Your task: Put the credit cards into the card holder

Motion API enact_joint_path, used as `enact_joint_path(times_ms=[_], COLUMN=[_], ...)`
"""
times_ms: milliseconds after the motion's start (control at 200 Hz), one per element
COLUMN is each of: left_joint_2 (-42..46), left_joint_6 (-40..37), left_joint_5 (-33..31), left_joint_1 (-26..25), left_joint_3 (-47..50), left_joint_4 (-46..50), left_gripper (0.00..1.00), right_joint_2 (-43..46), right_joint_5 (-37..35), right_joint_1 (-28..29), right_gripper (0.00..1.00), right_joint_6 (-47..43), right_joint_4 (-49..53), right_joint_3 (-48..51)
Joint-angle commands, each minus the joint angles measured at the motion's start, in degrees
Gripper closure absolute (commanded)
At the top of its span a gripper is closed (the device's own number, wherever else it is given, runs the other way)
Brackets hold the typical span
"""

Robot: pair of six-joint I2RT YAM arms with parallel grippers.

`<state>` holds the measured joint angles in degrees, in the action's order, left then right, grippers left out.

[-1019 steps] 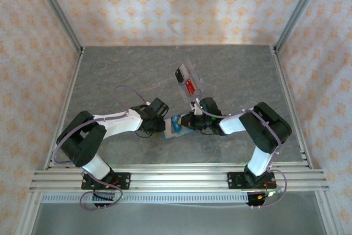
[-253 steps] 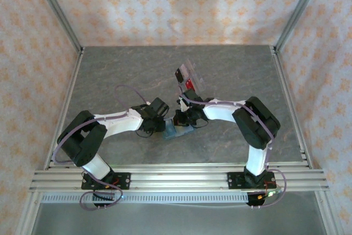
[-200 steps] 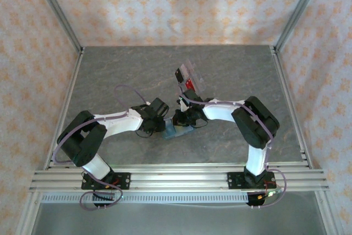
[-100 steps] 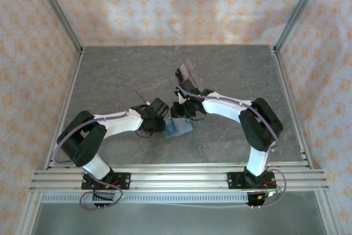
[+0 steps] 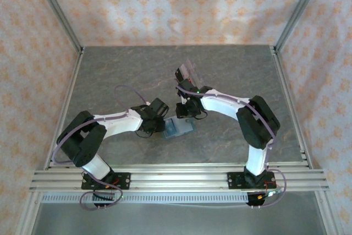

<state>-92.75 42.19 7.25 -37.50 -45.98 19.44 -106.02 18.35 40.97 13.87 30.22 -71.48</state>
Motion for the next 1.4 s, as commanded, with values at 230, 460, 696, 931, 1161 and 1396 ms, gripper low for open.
enact_joint_path(times_ms=[230,460,696,931,1161,1396], left_joint_2=[-6.57,-6.75,-6.83,-6.66,-6.57,-6.57], left_joint_6=[1.13,1.14,1.14,1.22,1.22,1.22], left_joint_5=[-0.12,-0.08,-0.13,-0.13,-0.02,0.07], left_joint_1=[-0.3,-0.3,-0.31,-0.32,-0.3,-0.32], left_joint_3=[4.06,3.9,3.88,4.14,4.23,4.4], left_joint_4=[-5.12,-5.2,-5.23,-5.37,-5.42,-5.82], left_gripper=[0.76,0.76,0.76,0.76,0.76,0.76], right_joint_2=[-4.59,-5.25,-5.64,-5.03,-2.27,0.48], right_joint_5=[-5.62,-8.07,-11.83,-12.54,-13.09,-10.55], right_joint_1=[1.48,2.95,5.59,6.74,6.75,6.69], right_gripper=[0.67,0.7,0.77,0.95,1.0,1.0], right_joint_6=[-2.2,-1.49,0.2,1.86,2.26,2.49], right_joint_4=[2.52,2.31,2.24,1.5,2.28,4.67], right_joint_3=[-1.81,0.74,3.13,4.25,2.98,-1.92])
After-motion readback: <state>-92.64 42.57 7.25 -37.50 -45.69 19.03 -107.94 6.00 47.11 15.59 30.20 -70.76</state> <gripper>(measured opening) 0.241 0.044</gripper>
